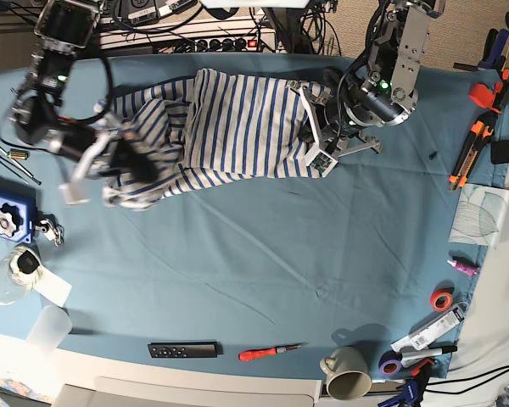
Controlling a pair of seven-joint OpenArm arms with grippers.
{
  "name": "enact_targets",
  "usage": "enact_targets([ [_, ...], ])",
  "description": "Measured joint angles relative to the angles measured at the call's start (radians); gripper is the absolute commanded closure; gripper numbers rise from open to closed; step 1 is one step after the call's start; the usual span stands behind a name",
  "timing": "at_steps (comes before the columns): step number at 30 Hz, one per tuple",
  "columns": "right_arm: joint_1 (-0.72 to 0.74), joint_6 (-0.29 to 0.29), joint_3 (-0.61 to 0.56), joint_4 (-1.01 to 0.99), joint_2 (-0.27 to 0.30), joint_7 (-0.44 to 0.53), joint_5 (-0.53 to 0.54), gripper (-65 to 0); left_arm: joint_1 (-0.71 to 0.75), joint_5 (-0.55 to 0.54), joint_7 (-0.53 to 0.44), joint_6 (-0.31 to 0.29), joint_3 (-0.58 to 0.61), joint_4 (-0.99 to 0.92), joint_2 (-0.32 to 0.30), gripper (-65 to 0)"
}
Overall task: Fold the T-shirt properly
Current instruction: 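Lift the other strip end with the right gripper toward the left gripper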
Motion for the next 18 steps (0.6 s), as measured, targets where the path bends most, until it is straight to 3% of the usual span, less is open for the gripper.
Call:
enact_targets([
  [8, 0.026, -0.001, -0.265, 0.02, -0.006, -0.005, 0.023, 0.0, 0.0, 0.0, 0.011, 0.0, 0.0, 0.0, 0.0, 0.0],
  [18, 0.129, 0.0, -0.34, 0.058, -0.097, -0.008, 0.027, 0.0, 0.0, 0.0, 0.014, 0.001, 0.0, 0.0, 0.0, 0.0],
])
